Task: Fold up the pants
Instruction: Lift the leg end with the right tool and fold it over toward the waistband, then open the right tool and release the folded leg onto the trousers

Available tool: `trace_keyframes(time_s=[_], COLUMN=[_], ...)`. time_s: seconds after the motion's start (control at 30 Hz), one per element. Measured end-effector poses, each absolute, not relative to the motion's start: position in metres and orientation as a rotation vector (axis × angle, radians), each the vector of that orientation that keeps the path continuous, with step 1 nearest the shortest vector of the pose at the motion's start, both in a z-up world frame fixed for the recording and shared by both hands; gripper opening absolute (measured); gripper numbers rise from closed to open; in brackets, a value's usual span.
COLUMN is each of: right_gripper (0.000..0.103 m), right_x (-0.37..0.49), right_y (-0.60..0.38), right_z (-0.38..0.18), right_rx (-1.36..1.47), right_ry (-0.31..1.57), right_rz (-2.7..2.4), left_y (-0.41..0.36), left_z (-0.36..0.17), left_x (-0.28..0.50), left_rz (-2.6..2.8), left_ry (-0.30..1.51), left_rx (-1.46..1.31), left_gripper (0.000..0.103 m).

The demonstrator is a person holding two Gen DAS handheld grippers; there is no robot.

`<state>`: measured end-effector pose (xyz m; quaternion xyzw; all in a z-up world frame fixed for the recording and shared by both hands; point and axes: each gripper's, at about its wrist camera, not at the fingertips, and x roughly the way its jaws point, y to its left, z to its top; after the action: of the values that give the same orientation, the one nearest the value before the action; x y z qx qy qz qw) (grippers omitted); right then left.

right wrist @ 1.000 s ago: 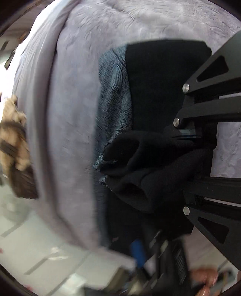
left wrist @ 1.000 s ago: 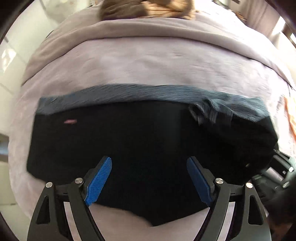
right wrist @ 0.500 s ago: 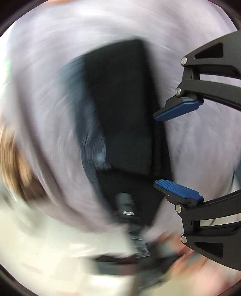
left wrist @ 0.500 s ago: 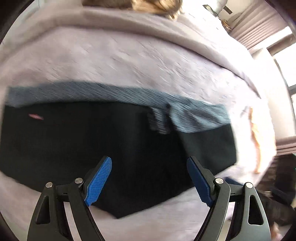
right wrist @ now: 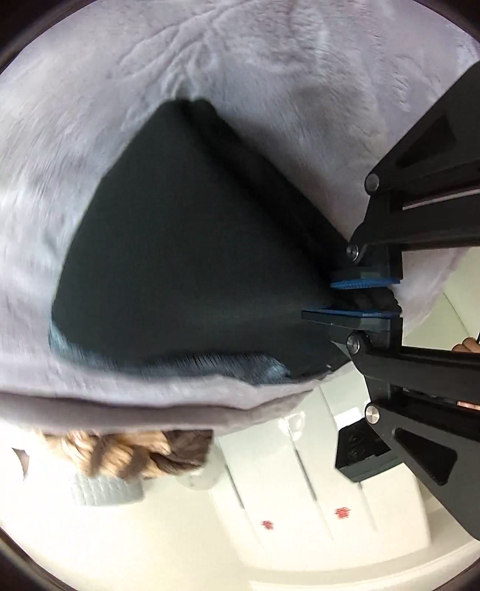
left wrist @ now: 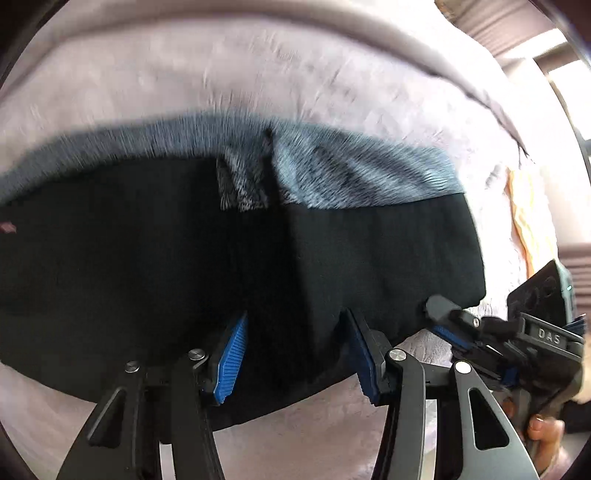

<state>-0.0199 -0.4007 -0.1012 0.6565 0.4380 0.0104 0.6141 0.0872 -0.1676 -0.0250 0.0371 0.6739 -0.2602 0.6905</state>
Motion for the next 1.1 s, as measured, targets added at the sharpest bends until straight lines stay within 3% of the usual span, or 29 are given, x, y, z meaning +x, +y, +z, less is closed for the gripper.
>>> trace_keyframes(time_s=[0.1, 0.27, 0.3, 0.37, 0.47, 0.63, 0.8, 0.9, 1.1], right_gripper=[0.005, 0.005, 0.006, 0.01, 0.024, 0.025, 0.025, 0.025, 0.024], right_x=[-0.016, -0.003, -0.003, 0.001, 0.001, 0.01, 0.039, 0.044, 0.039], right_y=[-0.394, -0.386, -0.386, -0.386, -0.387, -0.426, -0.459, -0.459, -0.435], right_z=[-0.089, -0.119, -0.117, -0.102, -0.067, -0.02, -0.025, -0.057, -0.066], right_rx=[1.46, 1.421, 1.403, 1.349, 1.159, 0.943, 0.854, 0.907, 0.878], right_ry=[1.03, 1.11, 1.12, 1.15, 1.205, 1.101, 1.091, 1.167, 1.189], right_rz=[0.066, 0.027, 0.033, 0.08, 0.147, 0.037, -0.064, -0.062, -0.011], left_y=[-0.159, -0.151, -0.151, -0.15, -0.149, -0.183, -0.219, -0.218, -0.208], left_z=[-0.022, -0.042, -0.037, -0.019, 0.006, 0.028, -0.007, -0.041, -0.03], left_x=[0.082, 0.082, 0.081, 0.077, 0.073, 0.082, 0.09, 0.094, 0.082], left_rz=[-0.553, -0.517, -0.507, -0.48, -0.478, -0.514, -0.506, -0.448, -0.481], left_ry=[1.455, 1.479, 1.472, 1.415, 1.356, 1.277, 1.307, 1.378, 1.367], left_rx=[0.129, 0.112, 0.114, 0.144, 0.156, 0.196, 0.295, 0.297, 0.334], left_gripper=[0.054, 0.056, 0.065, 0.072, 0.072, 0.072, 0.072, 0.072, 0.072])
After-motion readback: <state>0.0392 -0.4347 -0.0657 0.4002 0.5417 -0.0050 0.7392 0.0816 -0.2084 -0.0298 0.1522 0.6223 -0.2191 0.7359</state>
